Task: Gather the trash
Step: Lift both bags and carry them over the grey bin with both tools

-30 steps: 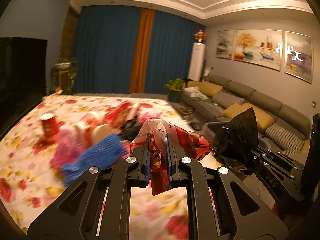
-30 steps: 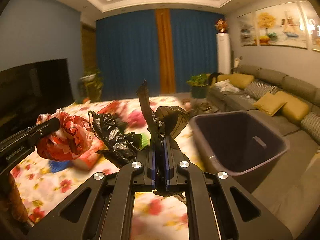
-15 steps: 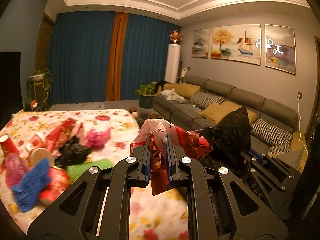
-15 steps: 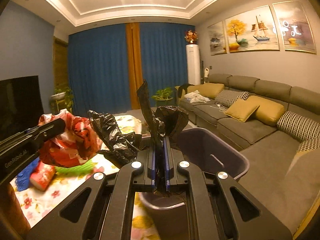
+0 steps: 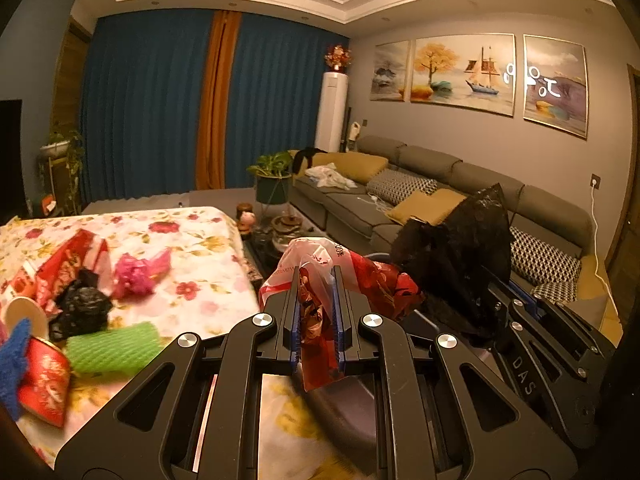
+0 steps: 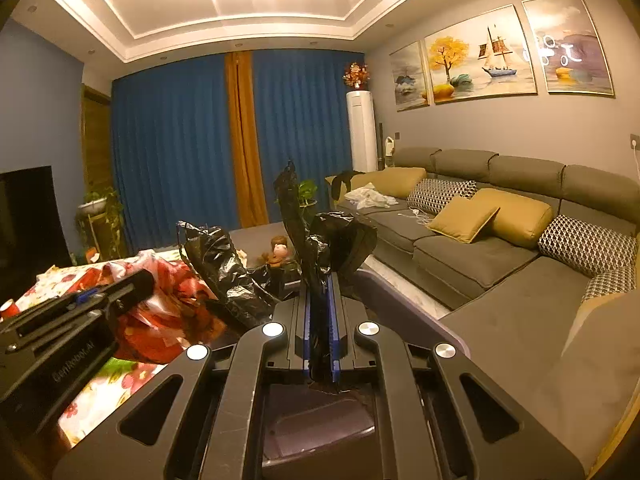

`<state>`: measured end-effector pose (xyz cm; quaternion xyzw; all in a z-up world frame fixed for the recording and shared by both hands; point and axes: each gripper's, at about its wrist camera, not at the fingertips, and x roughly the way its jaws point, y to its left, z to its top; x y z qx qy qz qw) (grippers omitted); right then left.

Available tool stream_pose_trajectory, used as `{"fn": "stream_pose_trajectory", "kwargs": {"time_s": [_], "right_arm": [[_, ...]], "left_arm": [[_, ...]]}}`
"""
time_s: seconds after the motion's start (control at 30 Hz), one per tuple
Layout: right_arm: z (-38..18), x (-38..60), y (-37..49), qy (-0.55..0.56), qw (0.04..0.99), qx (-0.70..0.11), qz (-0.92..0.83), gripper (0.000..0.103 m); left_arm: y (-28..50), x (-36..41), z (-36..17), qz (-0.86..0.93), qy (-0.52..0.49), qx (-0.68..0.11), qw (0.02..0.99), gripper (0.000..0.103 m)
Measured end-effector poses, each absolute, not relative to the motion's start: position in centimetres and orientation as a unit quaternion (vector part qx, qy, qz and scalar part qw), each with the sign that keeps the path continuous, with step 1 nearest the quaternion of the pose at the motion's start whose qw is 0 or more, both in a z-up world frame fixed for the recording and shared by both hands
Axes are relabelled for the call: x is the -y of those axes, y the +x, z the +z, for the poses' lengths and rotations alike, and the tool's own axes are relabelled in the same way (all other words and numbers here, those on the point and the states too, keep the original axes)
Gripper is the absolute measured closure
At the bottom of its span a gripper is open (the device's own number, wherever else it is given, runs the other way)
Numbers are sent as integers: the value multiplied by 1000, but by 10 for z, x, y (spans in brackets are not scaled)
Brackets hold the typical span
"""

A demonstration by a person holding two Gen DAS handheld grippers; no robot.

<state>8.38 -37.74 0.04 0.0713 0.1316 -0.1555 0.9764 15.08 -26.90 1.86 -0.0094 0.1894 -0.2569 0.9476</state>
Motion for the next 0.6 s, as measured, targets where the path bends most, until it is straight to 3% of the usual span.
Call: {"fn": "stream_pose_trajectory", "kwargs": {"time_s": [0.6], "right_arm": [[-6, 391, 105, 84, 975, -139, -153, 94]], "left_arm": [[184, 300, -8, -271, -3, -230, 935, 90]]}}
